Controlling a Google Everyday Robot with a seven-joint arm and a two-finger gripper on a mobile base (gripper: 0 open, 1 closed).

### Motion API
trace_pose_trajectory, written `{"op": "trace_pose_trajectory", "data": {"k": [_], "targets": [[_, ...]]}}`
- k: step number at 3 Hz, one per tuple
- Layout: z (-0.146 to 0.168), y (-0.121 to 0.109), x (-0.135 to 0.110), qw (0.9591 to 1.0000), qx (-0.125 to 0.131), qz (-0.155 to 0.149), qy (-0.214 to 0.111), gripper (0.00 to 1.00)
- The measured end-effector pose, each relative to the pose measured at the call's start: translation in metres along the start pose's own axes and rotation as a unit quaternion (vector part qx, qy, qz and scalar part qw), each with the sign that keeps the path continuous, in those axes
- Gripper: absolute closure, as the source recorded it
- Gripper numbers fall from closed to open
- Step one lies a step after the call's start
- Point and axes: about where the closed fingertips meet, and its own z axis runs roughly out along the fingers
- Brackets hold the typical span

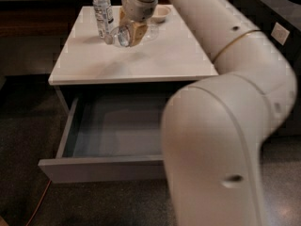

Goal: Place water bottle into top drawer

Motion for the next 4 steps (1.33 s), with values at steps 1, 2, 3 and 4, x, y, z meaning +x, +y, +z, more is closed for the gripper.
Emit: {"op": "trace_pose_trajectory", "data": {"k": [1, 2, 3, 4], "targets": [[-0.059, 0.019, -0.027, 0.9988, 0.045, 0.015, -0.012, 1.00], [-0.060, 0.098, -0.053, 0.9955, -0.004, 0.085, -0.042, 1.00], [0.001, 0.191, -0.057, 0.9747, -0.113, 0.181, -0.065, 1.00], [0.033, 0.236, -0.055, 0.9546, -0.169, 0.235, -0.068, 1.00]]}}
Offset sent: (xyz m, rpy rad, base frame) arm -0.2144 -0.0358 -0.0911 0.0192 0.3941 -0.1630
